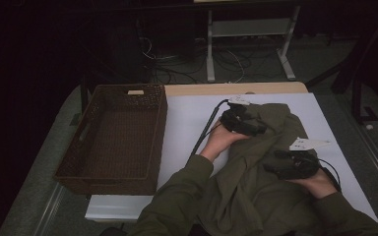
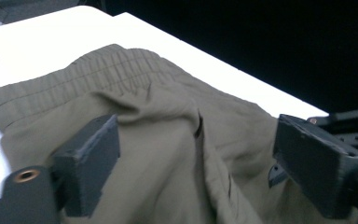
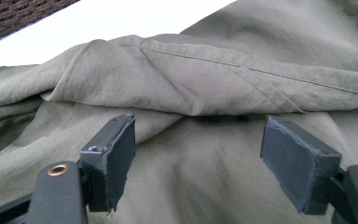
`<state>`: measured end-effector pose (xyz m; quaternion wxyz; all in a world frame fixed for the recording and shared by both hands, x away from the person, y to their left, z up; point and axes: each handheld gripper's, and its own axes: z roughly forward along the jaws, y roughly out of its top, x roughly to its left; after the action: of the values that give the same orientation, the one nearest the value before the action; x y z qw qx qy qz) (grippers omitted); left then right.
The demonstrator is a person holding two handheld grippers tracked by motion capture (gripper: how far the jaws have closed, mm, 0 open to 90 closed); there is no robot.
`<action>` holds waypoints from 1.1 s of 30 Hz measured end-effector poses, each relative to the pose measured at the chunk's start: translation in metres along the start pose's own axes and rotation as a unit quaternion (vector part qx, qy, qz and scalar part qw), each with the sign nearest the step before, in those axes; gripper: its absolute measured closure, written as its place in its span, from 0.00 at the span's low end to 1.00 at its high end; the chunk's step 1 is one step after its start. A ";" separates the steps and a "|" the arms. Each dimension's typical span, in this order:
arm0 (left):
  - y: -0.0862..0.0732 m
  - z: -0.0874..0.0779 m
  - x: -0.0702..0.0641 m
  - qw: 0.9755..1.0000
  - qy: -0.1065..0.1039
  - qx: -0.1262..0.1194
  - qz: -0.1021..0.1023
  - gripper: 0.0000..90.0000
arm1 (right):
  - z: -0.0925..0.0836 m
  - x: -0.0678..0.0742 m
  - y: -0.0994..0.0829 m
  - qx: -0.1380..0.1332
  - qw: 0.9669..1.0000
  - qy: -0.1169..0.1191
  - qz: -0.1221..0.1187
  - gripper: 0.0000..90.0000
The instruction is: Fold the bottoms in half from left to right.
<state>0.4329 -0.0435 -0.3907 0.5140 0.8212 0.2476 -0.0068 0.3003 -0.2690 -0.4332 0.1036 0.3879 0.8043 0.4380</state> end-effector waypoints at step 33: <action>-0.069 -0.074 -0.009 0.999 0.030 0.031 0.026 0.00 | 0.001 0.000 -0.001 0.003 1.000 -0.002 0.003 0.29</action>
<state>0.3785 0.0397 -0.4112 0.4811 0.8425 0.2413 0.0232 0.2999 -0.2688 -0.4349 0.1027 0.3913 0.8046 0.4347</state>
